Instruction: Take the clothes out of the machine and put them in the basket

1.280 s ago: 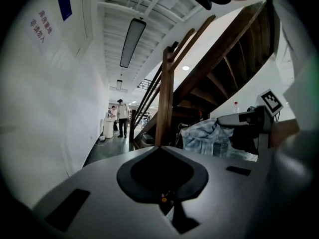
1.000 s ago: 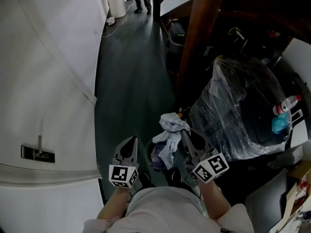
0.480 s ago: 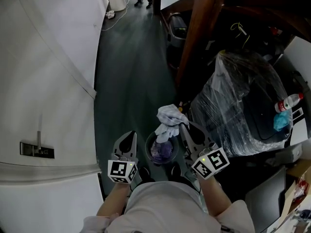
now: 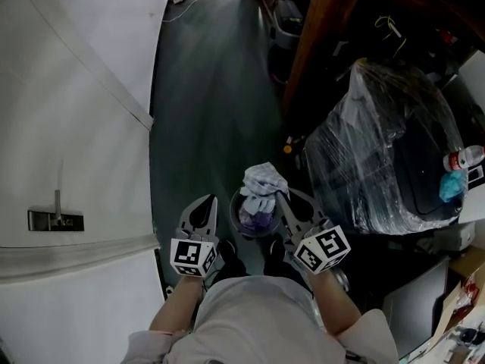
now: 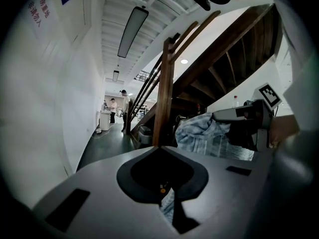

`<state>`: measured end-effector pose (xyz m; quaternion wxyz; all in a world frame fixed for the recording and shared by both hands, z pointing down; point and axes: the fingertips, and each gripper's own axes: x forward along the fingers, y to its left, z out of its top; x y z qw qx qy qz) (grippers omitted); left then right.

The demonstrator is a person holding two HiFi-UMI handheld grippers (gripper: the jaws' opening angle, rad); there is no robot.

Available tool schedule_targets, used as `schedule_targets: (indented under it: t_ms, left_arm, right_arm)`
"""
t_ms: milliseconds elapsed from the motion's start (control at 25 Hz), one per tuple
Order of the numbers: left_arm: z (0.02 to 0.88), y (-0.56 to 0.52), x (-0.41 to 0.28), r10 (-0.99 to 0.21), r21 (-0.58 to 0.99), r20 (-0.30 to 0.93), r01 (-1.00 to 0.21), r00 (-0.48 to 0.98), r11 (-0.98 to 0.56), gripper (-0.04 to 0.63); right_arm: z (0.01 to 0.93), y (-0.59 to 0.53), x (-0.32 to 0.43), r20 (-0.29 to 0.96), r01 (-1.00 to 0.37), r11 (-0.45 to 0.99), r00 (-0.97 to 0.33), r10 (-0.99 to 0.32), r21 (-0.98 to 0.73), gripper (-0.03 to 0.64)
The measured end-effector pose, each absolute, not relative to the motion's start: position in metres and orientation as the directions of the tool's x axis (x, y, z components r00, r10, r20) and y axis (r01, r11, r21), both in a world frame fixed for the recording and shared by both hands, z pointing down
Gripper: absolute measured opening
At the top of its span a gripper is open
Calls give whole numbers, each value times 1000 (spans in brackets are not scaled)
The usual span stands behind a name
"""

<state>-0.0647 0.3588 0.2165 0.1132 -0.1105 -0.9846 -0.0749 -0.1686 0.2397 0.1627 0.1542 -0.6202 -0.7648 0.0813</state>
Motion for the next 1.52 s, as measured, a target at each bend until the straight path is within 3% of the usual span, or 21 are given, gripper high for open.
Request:
schedule_targets:
  t_ms: [680, 1520]
  left_arm:
    - [309, 337, -61, 125, 217, 403, 227, -907, 949, 20]
    - [445, 320, -55, 66, 271, 558, 257, -827, 928, 20]
  right_arm:
    - [294, 220, -142, 373, 848, 303, -137, 918, -435, 37]
    - [449, 202, -145, 536, 779, 394, -89, 839, -487, 37]
